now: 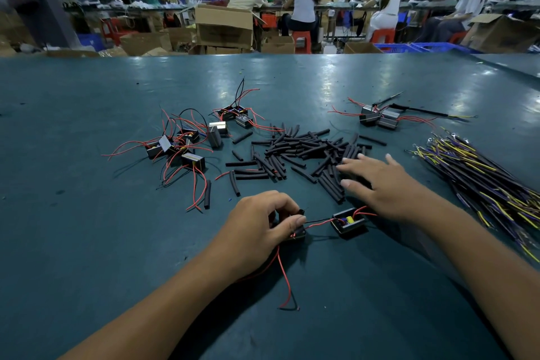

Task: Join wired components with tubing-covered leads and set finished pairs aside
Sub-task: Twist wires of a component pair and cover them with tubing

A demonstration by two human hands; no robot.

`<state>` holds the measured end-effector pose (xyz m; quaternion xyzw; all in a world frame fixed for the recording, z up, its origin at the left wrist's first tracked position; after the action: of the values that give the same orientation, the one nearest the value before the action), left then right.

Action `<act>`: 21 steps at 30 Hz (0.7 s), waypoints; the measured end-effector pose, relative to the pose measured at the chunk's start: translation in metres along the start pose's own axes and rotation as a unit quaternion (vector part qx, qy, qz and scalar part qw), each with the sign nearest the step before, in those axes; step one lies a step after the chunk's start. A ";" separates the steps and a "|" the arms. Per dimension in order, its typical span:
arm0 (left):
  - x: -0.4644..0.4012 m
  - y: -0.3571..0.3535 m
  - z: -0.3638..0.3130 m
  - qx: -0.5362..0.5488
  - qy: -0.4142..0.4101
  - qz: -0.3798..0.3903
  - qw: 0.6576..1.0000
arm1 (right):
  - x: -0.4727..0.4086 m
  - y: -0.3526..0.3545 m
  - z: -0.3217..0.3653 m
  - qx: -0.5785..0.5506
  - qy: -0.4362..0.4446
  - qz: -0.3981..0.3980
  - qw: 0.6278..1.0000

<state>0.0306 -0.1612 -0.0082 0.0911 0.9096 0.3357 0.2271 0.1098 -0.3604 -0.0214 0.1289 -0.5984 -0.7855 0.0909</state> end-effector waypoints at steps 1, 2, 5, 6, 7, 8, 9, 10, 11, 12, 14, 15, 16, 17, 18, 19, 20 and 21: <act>0.000 0.000 0.000 -0.001 -0.001 0.000 1.000 | 0.000 -0.004 0.004 -0.007 0.012 0.016 1.000; 0.000 0.000 0.000 -0.001 -0.002 0.000 1.000 | 0.000 -0.006 0.007 -0.013 0.021 0.027 0.999; 0.000 0.000 0.000 0.000 -0.002 0.001 1.000 | -0.001 -0.014 0.019 -0.022 0.057 0.063 0.996; 0.000 0.000 0.000 0.000 -0.003 0.000 1.000 | 0.000 -0.017 0.026 -0.024 0.080 0.075 0.994; 0.000 0.001 0.000 -0.001 -0.004 0.000 1.000 | 0.002 -0.019 0.032 -0.030 0.103 0.087 0.990; 0.000 0.001 0.000 -0.001 -0.004 0.001 1.000 | 0.004 -0.020 0.038 -0.038 0.121 0.097 0.987; 0.000 0.001 0.001 -0.002 -0.005 0.002 1.000 | 0.006 -0.019 0.040 -0.049 0.129 0.104 0.985; 0.000 0.000 0.001 -0.003 -0.004 0.002 1.000 | 0.008 -0.017 0.040 -0.061 0.127 0.108 0.984; 0.001 0.000 0.002 -0.003 -0.004 0.002 1.000 | 0.009 -0.014 0.036 -0.072 0.118 0.107 0.985; 0.001 0.000 0.002 -0.005 -0.005 0.002 1.000 | 0.010 -0.010 0.032 -0.078 0.108 0.100 0.986; 0.001 -0.001 0.003 -0.008 -0.006 0.003 1.000 | 0.010 0.003 0.018 -0.081 0.085 0.066 0.991; 0.001 -0.001 0.003 -0.008 -0.005 0.003 1.000 | 0.010 0.010 0.010 -0.079 0.068 0.044 0.994; 0.001 -0.002 0.003 -0.008 -0.004 0.003 1.000 | 0.010 0.016 0.001 -0.076 0.046 0.022 0.996; 0.001 -0.002 0.004 -0.009 -0.004 0.002 1.000 | 0.010 0.022 -0.008 -0.070 0.026 0.004 0.997; 0.001 -0.002 0.004 -0.008 -0.005 0.002 1.000 | 0.010 0.025 -0.014 -0.063 0.013 -0.005 0.998; 0.001 -0.002 0.004 -0.006 -0.005 0.002 1.000 | 0.010 0.025 -0.018 -0.056 0.006 -0.001 0.998; 0.001 -0.002 0.004 -0.003 -0.005 0.001 1.000 | 0.010 0.021 -0.019 -0.048 0.004 0.013 0.999; 0.000 -0.002 0.004 -0.002 -0.006 0.001 1.000 | 0.010 0.017 -0.019 -0.037 0.004 0.031 0.999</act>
<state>0.0322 -0.1604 -0.0128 0.0938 0.9075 0.3372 0.2321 0.1060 -0.3851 -0.0111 0.1099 -0.5722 -0.8035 0.1220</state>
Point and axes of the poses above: each hand's wrist, its own x-axis away from the middle knuckle, its own y-axis out of the back of the hand, z = x × y, the point moved 10 cm from there along -x, towards the middle knuckle, and after that the axes turned 1 degree about -z, right-handed, at the moved point
